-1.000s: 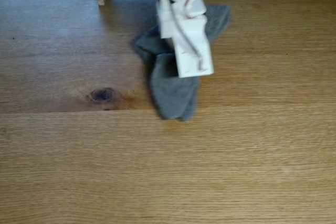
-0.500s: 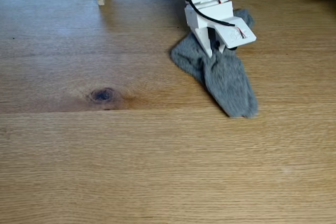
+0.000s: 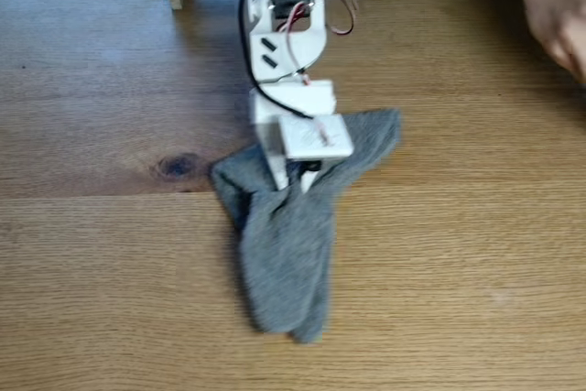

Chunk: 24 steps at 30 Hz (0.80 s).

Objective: Clean the area in front of the robot

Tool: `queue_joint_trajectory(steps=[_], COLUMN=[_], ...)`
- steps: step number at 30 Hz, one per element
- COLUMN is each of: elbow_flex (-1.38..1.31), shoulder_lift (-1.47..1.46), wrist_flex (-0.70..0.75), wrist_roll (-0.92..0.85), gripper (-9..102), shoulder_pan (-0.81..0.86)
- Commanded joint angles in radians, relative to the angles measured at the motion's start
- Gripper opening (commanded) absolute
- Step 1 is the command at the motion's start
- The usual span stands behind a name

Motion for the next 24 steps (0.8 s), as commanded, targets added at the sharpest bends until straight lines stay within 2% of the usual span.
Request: queue_joint_trajectory(steps=[1,6,10,12,17,21,24], elbow_flex=[-0.173,-0.11,0.04,0.16,0.334,0.382,0.382], shoulder_lift=[-0.005,0.063,0.207,0.318,0.545,0.756,0.885], wrist_flex=[0.258,0.749,0.985,1.019,0.959,0.937,0.946], wrist_roll=[0.003,0.0,0.078,0.115,0.183,0.169,0.117], gripper=[0,0,0,0,0,0,0], shoulder_pan=[0.233,0.261,0.158,0.08,0.015,0.074,0.195])
